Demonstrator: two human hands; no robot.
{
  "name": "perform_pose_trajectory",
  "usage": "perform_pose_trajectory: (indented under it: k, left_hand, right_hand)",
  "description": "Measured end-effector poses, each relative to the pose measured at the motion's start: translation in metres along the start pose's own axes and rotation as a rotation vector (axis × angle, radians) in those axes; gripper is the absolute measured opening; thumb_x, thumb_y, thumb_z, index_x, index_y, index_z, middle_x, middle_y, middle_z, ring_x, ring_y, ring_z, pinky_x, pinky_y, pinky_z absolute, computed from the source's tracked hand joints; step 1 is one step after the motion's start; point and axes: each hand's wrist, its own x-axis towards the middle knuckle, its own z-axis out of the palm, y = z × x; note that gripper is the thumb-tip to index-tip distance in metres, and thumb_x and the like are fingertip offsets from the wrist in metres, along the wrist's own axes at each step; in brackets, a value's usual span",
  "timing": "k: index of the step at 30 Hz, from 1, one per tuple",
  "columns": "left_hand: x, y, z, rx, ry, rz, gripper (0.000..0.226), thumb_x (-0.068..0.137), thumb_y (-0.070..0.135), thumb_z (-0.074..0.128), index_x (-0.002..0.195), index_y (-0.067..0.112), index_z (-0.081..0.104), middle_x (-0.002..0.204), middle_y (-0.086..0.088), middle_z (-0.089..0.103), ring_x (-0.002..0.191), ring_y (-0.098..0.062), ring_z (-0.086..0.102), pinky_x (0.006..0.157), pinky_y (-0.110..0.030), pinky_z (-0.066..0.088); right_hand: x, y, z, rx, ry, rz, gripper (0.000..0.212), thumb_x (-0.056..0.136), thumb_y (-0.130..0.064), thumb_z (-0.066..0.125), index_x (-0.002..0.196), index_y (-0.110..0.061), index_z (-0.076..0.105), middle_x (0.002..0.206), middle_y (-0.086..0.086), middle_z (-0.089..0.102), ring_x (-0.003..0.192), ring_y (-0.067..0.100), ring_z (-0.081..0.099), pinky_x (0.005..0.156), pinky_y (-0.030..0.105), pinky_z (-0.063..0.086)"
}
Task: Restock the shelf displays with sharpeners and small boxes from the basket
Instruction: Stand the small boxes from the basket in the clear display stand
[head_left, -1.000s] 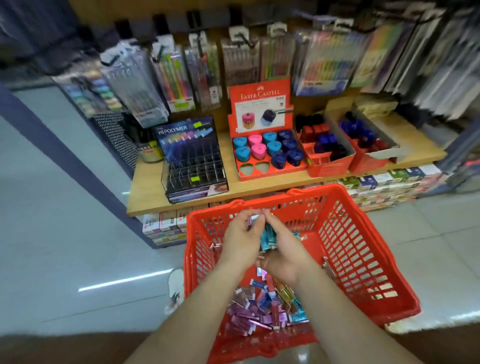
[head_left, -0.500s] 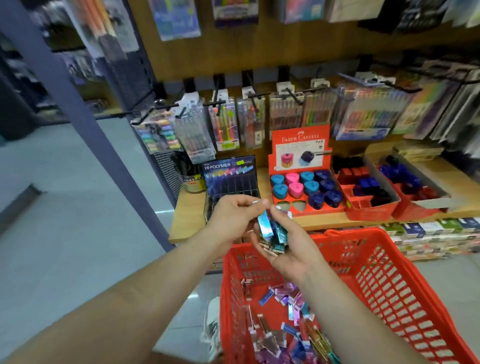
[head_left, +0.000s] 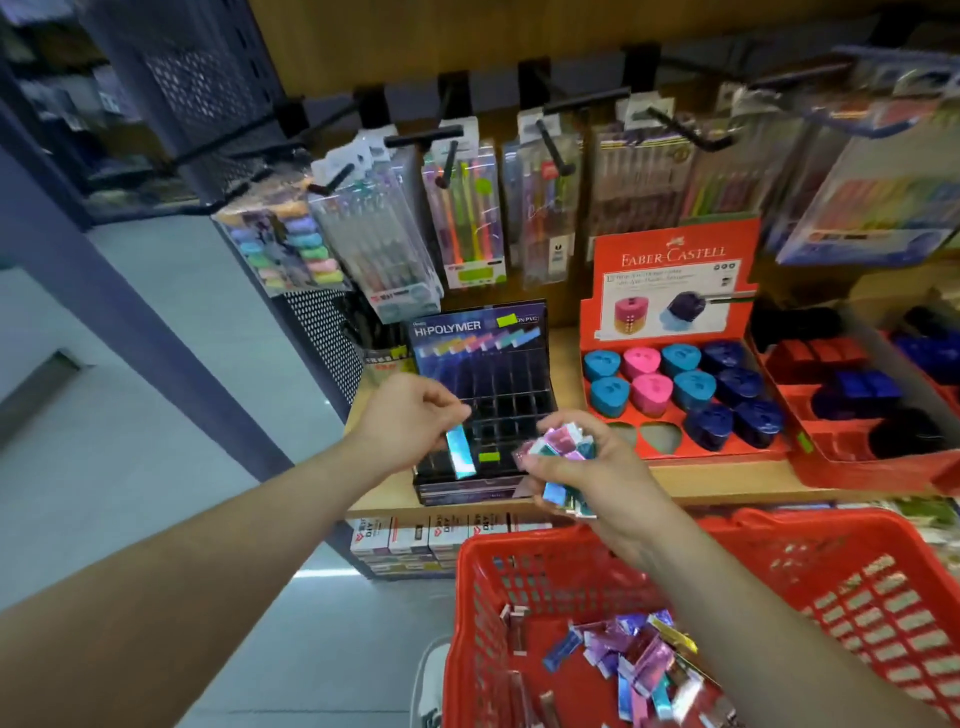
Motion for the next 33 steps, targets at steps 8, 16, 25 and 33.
perform_pose_trajectory:
  k: [8, 16, 25, 33]
  left_hand:
    - [-0.004, -0.014, 0.007, 0.489, -0.165, 0.195, 0.017, 0.091, 0.021, 0.061, 0.099, 0.017, 0.075, 0.076, 0.01, 0.067, 0.052, 0.004, 0.052, 0.064, -0.014, 0.045]
    - [-0.021, -0.011, 0.02, 0.142, -0.271, 0.142, 0.014, 0.089, 0.02, 0.067, 0.102, 0.016, 0.072, 0.06, 0.015, 0.058, 0.052, 0.004, 0.052, 0.059, -0.006, 0.04]
    - [0.016, -0.029, -0.026, -0.243, 0.1, -0.039, 0.015, 0.093, -0.002, 0.055, 0.1, 0.008, 0.064, 0.084, -0.013, 0.068, 0.07, -0.018, 0.069, 0.076, -0.027, 0.058]
    - [0.022, -0.034, -0.015, 0.219, 0.242, 0.133, 0.016, 0.088, 0.015, 0.067, 0.103, 0.014, 0.074, 0.086, 0.005, 0.069, 0.077, -0.01, 0.063, 0.083, -0.024, 0.05]
  right_hand:
    - [0.025, 0.01, -0.003, -0.405, -0.01, 0.057, 0.034, 0.075, 0.004, 0.077, 0.101, -0.014, 0.064, 0.066, 0.01, 0.067, 0.048, 0.018, 0.055, 0.048, 0.027, 0.047]
    - [0.018, 0.002, -0.024, -0.412, 0.018, 0.055, 0.017, 0.077, 0.003, 0.076, 0.082, -0.005, 0.062, 0.06, 0.013, 0.062, 0.048, 0.022, 0.058, 0.048, 0.03, 0.045]
    - [0.0, -0.002, -0.024, 0.173, 0.027, 0.136, 0.03, 0.065, -0.01, 0.076, 0.092, -0.018, 0.066, 0.074, 0.009, 0.069, 0.058, 0.02, 0.065, 0.052, 0.029, 0.054]
    - [-0.001, 0.01, -0.011, 0.291, -0.039, 0.141, 0.027, 0.064, -0.009, 0.073, 0.088, -0.018, 0.066, 0.078, 0.008, 0.07, 0.071, 0.02, 0.071, 0.052, 0.029, 0.054]
